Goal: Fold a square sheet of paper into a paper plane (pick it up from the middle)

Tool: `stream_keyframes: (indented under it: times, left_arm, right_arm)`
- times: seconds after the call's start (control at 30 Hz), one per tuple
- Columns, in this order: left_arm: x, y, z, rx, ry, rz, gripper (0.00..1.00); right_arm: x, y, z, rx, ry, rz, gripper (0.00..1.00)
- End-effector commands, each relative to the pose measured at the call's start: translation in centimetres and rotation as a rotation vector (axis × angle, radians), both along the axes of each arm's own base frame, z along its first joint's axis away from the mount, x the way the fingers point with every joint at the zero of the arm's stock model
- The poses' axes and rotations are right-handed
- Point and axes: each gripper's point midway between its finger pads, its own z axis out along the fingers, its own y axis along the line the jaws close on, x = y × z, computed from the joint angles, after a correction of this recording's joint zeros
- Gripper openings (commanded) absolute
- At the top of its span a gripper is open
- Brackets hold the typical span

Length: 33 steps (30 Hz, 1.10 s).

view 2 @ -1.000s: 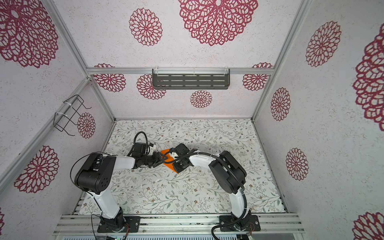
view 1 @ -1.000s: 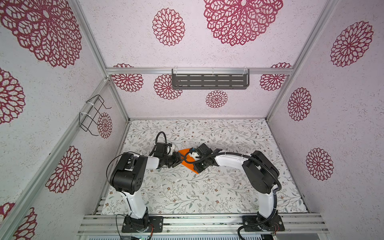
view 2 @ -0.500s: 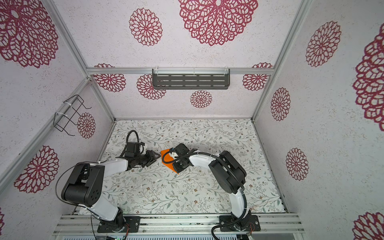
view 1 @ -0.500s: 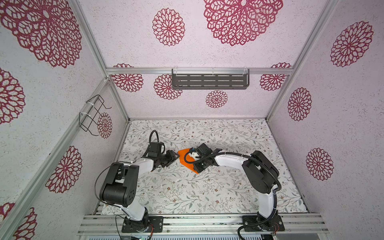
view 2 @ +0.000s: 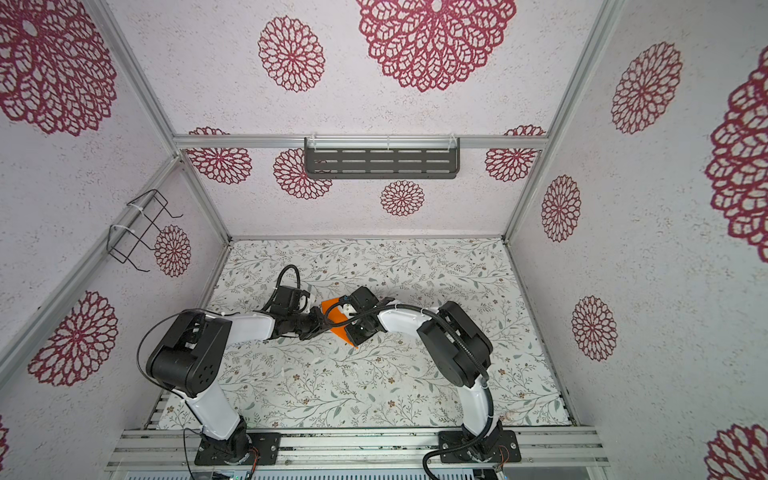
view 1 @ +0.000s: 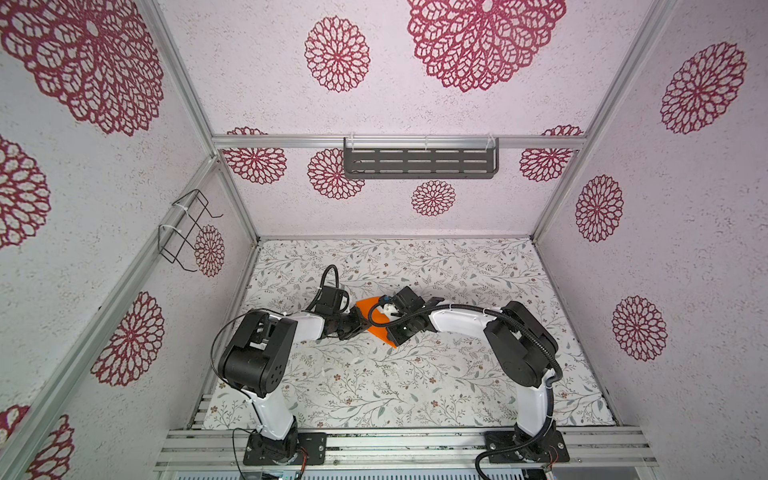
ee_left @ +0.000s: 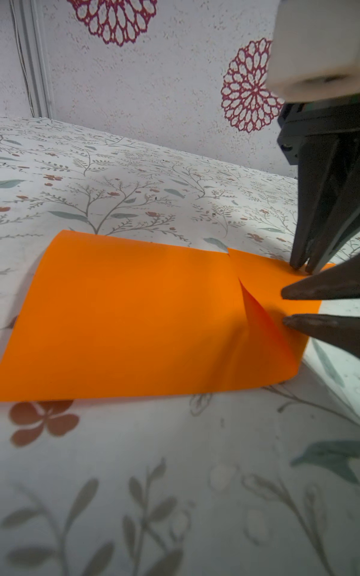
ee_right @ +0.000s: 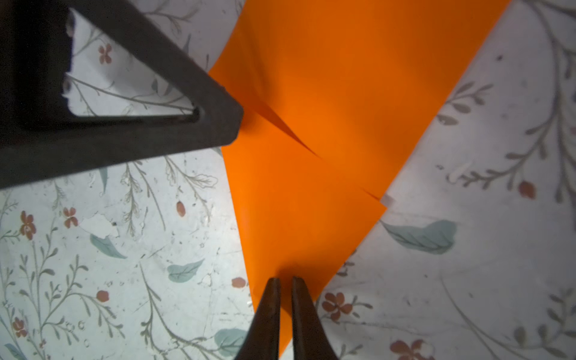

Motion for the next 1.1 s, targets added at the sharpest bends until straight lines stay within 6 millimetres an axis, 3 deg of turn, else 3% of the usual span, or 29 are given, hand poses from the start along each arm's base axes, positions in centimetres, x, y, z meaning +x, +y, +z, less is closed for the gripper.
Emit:
stream_keyframes:
  times: [0.0,0.3,0.57,0.87,1.07]
  left_arm:
    - [0.4,0.2,-0.6,0.019,0.01,0.003,0.12]
    - [-1.0,1.5,-3.1,0.109,0.052,-0.027,0.12]
    - [-1.6,4.7,-3.8,0.219,0.063,-0.043,0.15]
    - [-0.3,5.8,-2.1,0.224,0.007,-0.01,0.17]
    - [0.6,3.9,2.7,0.128,-0.106,-0.006,0.15]
  right_arm:
    - [-0.9,-1.4,-2.3,-0.074,0.069,-0.021,0.14]
    - [-0.9,-1.4,-2.4,-0.079,0.073,-0.022,0.14]
    - [-0.9,-1.7,-2.5,-0.086,0.069,-0.025,0.14]
    - [-0.8,-1.8,-2.4,-0.085,0.066,-0.026,0.14]
    - [-0.5,-1.5,-1.8,-0.069,0.05,-0.025,0.15]
